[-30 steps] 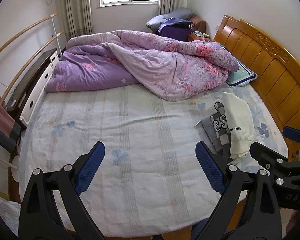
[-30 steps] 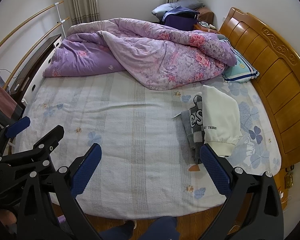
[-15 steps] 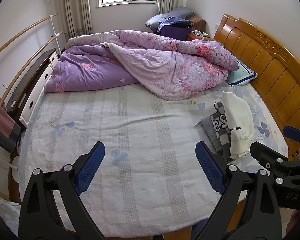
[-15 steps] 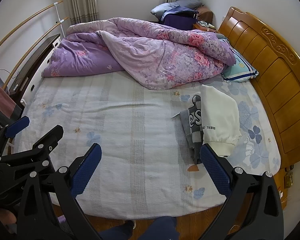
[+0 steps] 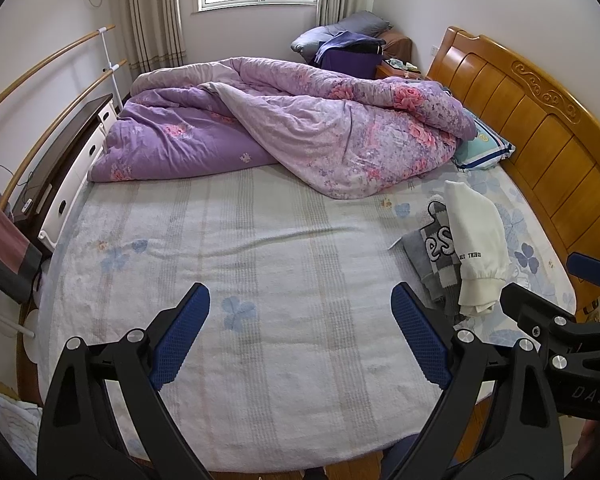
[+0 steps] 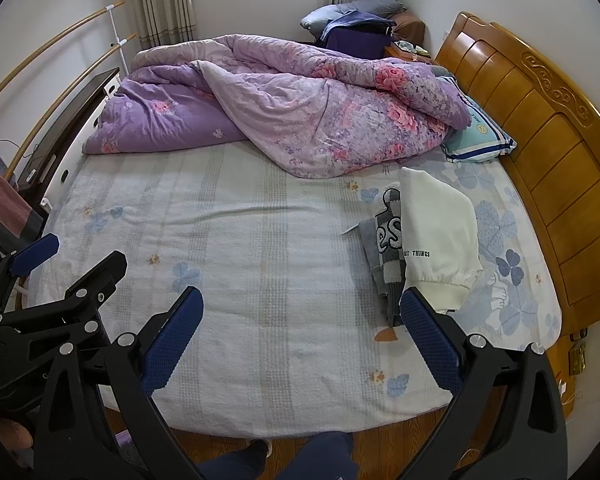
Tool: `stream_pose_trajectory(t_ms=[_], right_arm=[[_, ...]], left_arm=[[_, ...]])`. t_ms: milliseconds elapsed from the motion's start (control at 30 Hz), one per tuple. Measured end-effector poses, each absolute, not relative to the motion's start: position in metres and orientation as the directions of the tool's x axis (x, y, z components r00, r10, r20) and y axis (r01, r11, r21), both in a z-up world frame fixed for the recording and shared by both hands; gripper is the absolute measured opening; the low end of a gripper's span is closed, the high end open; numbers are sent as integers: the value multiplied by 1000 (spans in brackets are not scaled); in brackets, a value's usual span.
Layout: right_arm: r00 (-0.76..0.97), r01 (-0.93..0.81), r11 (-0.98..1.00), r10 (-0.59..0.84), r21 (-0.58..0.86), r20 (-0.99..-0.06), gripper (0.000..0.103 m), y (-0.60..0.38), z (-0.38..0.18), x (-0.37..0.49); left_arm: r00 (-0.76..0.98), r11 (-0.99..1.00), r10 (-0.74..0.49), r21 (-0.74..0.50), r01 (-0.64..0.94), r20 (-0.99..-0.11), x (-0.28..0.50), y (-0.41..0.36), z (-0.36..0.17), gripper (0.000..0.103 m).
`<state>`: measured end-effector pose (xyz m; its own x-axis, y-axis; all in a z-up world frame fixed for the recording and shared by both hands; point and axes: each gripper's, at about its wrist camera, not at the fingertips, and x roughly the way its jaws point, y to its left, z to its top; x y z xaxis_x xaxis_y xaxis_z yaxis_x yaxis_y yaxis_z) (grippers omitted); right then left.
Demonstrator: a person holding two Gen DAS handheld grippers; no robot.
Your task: Fold large clothes
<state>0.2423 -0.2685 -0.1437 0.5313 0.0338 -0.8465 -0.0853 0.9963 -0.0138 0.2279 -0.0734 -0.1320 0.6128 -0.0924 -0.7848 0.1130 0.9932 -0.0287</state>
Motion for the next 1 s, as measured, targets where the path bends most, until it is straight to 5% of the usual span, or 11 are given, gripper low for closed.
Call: stream_pose_trajectory(t_ms=[1000], right_arm=[[521,-78,997,37,-5,-853,95,-278,-150,233]], left_arm=[[603,993,-92,-26,116,-792,217,-70,-140,93]])
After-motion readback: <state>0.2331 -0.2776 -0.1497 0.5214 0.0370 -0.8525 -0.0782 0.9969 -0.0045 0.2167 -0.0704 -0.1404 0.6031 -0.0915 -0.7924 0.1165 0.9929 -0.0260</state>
